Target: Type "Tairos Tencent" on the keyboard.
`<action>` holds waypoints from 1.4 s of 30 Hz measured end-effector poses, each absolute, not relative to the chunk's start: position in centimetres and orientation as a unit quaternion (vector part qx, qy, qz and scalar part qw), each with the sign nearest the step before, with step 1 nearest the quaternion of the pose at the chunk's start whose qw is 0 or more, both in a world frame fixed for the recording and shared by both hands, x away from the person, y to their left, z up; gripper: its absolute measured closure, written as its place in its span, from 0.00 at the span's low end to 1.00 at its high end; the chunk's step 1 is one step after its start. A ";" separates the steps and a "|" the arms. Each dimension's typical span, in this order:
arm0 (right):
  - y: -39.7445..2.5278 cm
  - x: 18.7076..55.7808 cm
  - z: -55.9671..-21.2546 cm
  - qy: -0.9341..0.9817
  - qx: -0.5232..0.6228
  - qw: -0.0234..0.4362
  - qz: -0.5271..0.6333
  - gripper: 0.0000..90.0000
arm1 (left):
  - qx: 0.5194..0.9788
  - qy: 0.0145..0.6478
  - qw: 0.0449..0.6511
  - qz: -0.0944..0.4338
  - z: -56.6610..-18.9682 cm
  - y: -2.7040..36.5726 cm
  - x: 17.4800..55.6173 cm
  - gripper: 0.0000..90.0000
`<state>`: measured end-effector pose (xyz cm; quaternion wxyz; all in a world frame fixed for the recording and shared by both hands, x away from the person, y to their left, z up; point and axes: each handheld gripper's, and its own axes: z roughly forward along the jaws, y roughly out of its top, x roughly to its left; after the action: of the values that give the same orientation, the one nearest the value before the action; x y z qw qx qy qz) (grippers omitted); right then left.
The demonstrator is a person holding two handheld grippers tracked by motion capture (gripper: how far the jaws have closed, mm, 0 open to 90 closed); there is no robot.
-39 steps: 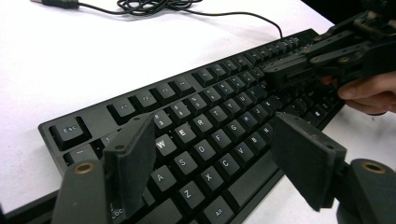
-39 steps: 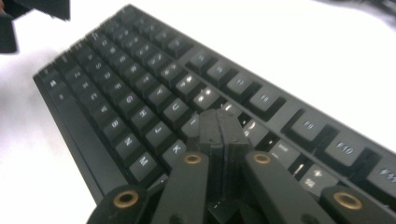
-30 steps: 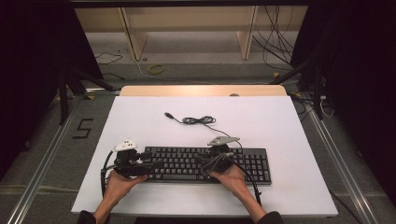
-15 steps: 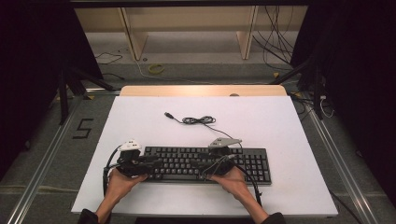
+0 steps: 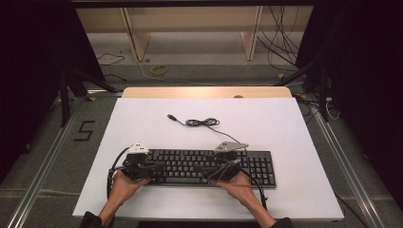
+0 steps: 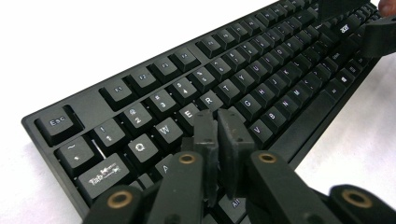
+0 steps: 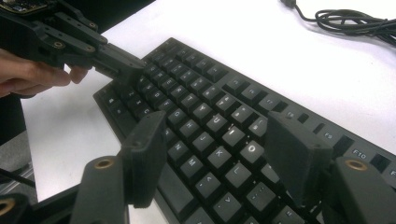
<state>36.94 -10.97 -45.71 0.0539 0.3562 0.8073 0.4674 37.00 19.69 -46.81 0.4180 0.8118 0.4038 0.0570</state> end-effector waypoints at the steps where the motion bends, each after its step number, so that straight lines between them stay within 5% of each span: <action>1: -11.0 36.9 -45.7 0.807 0.357 0.055 0.467 0.43 | 0.813 0.403 0.416 0.058 -46.8 19.6 37.1 0.98; 42: -12.1 35.5 -45.6 0.808 0.351 0.059 0.470 0.37 | 0.824 0.418 0.381 0.033 -47.2 19.1 38.2 0.99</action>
<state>35.55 -12.11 -45.64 0.0591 0.3513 0.8075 0.4701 38.17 19.06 -47.23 0.3811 0.8240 0.4181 0.0325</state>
